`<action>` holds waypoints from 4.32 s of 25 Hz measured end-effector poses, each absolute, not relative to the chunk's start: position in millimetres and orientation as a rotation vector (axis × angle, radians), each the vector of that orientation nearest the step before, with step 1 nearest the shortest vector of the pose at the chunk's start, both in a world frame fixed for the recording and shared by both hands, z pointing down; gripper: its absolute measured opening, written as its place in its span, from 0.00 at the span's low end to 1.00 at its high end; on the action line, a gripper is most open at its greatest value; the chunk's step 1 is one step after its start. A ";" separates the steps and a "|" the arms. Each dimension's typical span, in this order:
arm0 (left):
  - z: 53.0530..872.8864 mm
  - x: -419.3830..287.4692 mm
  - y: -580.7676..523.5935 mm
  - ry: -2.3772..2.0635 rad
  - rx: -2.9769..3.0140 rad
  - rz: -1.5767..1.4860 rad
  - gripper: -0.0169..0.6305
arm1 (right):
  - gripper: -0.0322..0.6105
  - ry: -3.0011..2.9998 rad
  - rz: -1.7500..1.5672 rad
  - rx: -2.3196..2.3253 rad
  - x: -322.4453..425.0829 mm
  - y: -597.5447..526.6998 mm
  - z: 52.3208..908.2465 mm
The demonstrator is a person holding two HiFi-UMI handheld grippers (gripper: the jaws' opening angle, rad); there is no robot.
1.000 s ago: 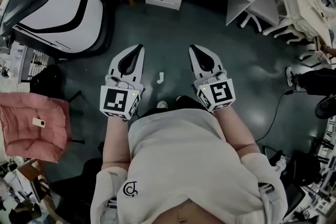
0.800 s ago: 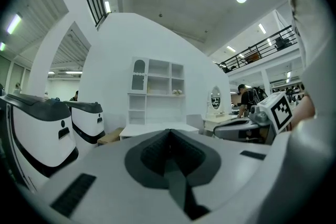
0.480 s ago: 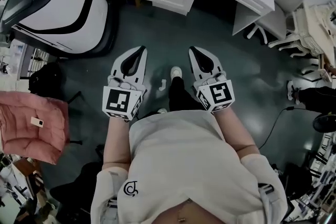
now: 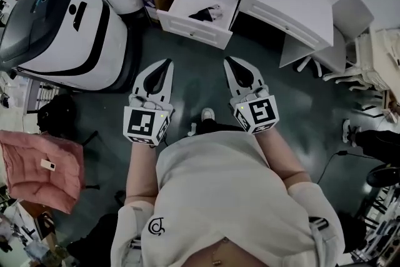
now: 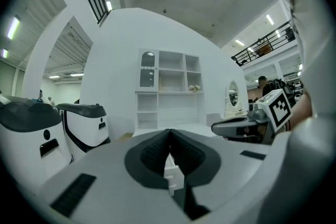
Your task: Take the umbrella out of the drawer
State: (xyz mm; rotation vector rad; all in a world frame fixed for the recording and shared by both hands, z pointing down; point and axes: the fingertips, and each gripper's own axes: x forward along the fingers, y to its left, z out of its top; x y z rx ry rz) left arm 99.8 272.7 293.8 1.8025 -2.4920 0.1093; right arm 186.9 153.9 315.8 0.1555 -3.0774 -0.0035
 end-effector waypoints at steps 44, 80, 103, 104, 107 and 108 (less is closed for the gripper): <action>597.3 -151.2 -93.6 -1.218 2.158 0.700 0.25 | 0.06 -2.596 0.364 1.007 -50.3 -115.4 476.5; 802.1 -115.5 -126.2 -1.024 2.079 1.115 0.53 | 0.06 -2.457 0.538 1.182 -26.9 -157.0 568.9; 624.2 -112.6 -125.1 -1.179 2.232 0.825 0.40 | 0.06 -2.617 0.440 1.147 -22.3 -164.4 475.5; 610.3 -113.8 -123.4 -1.201 2.252 0.811 0.40 | 0.06 -2.630 0.431 1.139 -23.5 -163.9 468.9; 570.7 -120.5 -117.6 -1.286 2.292 0.755 0.40 | 0.06 -2.661 0.419 1.115 -28.6 -159.0 450.7; 557.5 -123.8 -116.7 -1.321 2.298 0.725 0.40 | 0.06 -2.673 0.419 1.106 -30.9 -157.6 444.9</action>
